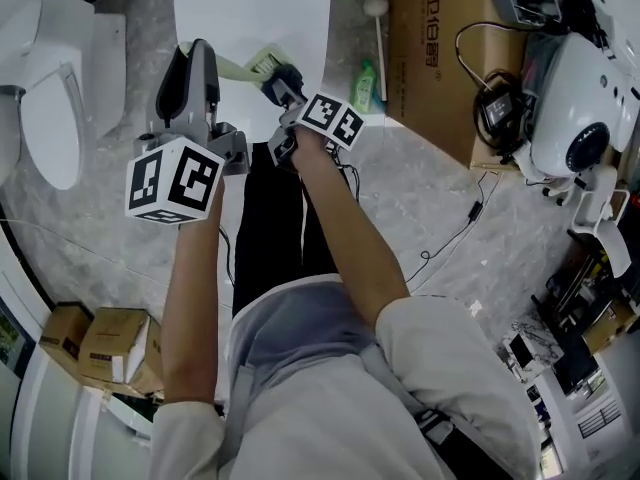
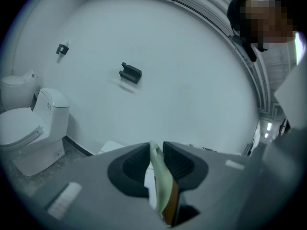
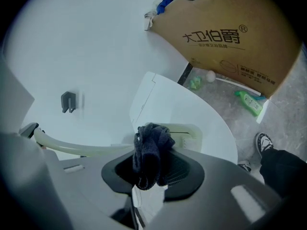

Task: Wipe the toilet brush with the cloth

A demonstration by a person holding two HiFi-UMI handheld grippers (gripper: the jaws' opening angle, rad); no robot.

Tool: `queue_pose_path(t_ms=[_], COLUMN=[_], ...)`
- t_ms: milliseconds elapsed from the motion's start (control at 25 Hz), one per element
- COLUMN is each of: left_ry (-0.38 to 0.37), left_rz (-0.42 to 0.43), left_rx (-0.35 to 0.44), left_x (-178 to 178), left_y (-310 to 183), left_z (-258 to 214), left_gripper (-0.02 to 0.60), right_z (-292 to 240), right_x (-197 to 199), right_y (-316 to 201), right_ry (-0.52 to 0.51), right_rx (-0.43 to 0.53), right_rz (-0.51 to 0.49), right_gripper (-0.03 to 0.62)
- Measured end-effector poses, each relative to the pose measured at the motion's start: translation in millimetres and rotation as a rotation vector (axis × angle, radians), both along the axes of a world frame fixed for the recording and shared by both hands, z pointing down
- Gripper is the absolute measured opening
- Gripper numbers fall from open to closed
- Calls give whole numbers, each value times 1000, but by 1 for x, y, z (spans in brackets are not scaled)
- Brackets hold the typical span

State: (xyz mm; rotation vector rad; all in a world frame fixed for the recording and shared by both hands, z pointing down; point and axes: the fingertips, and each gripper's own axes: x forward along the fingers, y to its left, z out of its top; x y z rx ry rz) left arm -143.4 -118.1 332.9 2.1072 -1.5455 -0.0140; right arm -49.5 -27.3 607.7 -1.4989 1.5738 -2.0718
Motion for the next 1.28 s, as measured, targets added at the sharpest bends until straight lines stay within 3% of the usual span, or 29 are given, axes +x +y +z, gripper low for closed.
queue_pose_path(t_ms=[440, 1280], left_ry=[6, 40], left_rz=[-9, -20], left_rx=[-7, -51], left_x=[1, 1], left_y=[0, 0], left_z=[-4, -4], left_gripper=[0, 0], right_z=[-34, -98], right_x=[0, -1], right_y=[0, -2], right_ry=[-1, -19], right_rx=[36, 83], right_rz=[-79, -129], right_gripper=[101, 101])
